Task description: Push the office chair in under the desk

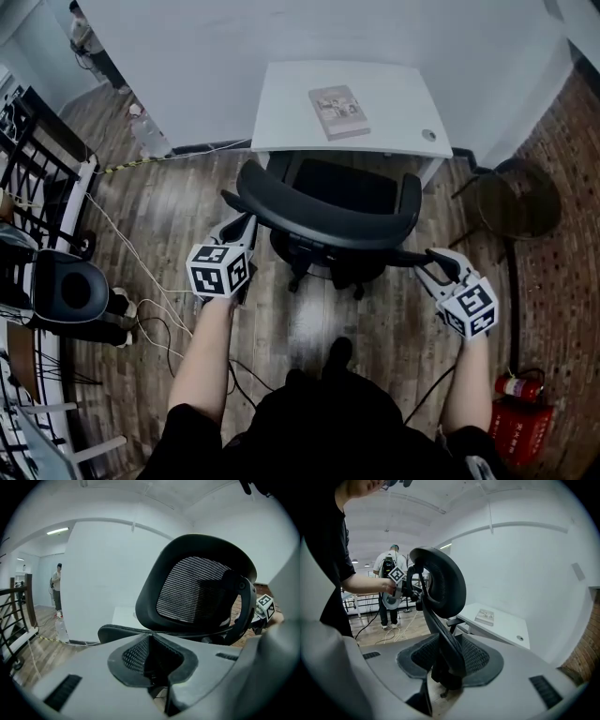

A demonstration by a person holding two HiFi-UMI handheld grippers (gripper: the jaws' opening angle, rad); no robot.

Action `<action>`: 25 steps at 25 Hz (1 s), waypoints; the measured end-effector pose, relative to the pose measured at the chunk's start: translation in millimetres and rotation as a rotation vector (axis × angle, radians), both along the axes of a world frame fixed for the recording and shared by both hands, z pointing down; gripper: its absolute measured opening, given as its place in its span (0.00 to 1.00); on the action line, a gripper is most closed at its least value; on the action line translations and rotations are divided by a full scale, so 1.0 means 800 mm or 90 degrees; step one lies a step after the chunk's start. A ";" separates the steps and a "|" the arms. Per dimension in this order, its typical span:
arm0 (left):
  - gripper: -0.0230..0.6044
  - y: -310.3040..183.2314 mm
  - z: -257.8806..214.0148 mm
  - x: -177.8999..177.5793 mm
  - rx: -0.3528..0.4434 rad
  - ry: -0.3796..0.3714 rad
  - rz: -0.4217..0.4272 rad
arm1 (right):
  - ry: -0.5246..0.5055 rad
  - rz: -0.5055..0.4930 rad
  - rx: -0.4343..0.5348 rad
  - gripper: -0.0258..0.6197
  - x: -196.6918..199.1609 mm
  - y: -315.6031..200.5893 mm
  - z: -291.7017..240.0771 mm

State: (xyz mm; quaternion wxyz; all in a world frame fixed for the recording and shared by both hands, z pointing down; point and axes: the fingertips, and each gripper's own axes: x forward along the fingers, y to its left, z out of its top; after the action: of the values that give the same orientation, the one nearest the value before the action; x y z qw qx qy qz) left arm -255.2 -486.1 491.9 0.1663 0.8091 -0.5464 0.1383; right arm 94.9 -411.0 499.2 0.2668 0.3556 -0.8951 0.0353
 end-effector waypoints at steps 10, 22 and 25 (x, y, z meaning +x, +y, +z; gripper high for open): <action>0.06 -0.015 -0.004 0.047 -0.001 0.010 0.023 | -0.026 0.095 0.035 0.30 0.067 -0.051 -0.003; 0.08 -0.046 -0.005 0.101 -0.005 0.000 0.017 | -0.046 0.207 -0.004 0.09 0.144 -0.080 0.033; 0.08 -0.050 -0.004 0.096 -0.007 0.004 -0.002 | -0.142 0.213 -0.013 0.11 0.128 -0.086 0.019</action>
State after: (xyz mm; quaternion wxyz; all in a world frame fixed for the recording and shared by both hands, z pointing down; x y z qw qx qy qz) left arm -178.6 -526.3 488.5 0.1727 0.8077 -0.5464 0.1390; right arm 196.9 -479.5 514.2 0.1597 0.4906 -0.8471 0.1274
